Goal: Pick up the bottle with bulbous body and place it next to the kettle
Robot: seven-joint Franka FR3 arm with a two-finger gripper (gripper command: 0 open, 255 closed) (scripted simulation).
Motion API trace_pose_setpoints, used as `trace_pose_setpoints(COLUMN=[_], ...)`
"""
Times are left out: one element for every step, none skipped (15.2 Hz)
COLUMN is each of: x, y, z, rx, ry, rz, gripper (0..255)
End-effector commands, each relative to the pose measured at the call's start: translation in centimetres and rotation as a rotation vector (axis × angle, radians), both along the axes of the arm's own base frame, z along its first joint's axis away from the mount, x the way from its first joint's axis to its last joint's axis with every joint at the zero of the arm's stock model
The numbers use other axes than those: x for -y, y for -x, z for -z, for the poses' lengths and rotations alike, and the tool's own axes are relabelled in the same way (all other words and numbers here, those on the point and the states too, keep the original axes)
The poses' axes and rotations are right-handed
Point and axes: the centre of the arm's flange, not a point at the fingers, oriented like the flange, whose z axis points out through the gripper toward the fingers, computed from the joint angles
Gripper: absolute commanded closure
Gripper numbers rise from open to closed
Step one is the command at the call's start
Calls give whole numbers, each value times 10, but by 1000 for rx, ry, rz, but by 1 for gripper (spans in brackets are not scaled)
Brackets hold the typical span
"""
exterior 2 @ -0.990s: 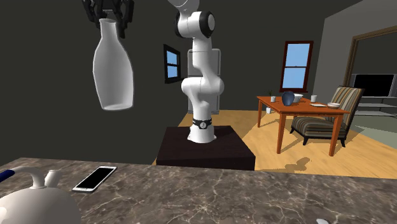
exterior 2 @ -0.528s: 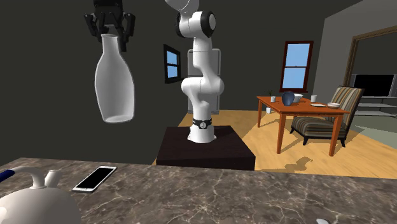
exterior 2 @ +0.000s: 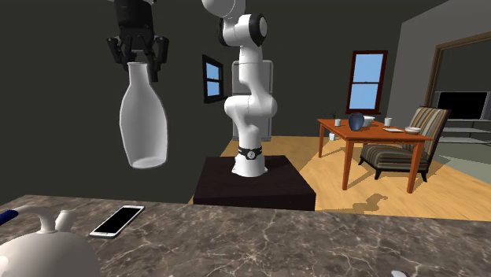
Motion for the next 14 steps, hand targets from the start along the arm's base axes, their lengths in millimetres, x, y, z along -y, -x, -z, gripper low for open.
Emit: trace_pose_setpoints(x=[-1, -1, -1, -1, -1, -1, -1, -1, -1, -1, -1, -1, -1, -1], y=[1, 1, 1, 1, 1, 1, 1, 1, 1, 1, 1, 1, 1, 1], z=[9, 15, 20, 25, 31, 36, 41, 46, 52, 57, 62, 67, 73, 78], rx=[1, 1, 1, 1, 1, 1, 1, 1, 1, 1, 1, 1, 1, 1], ry=[1, 1, 1, 1, 1, 1, 1, 1, 1, 1, 1, 1, 1, 1], rz=[0, 0, 0, 0, 0, 0, 0, 0, 0, 0, 0, 0, 0, 0], gripper=[255, 255, 255, 255, 255, 255, 255, 255, 255, 255, 255, 255, 255, 255])
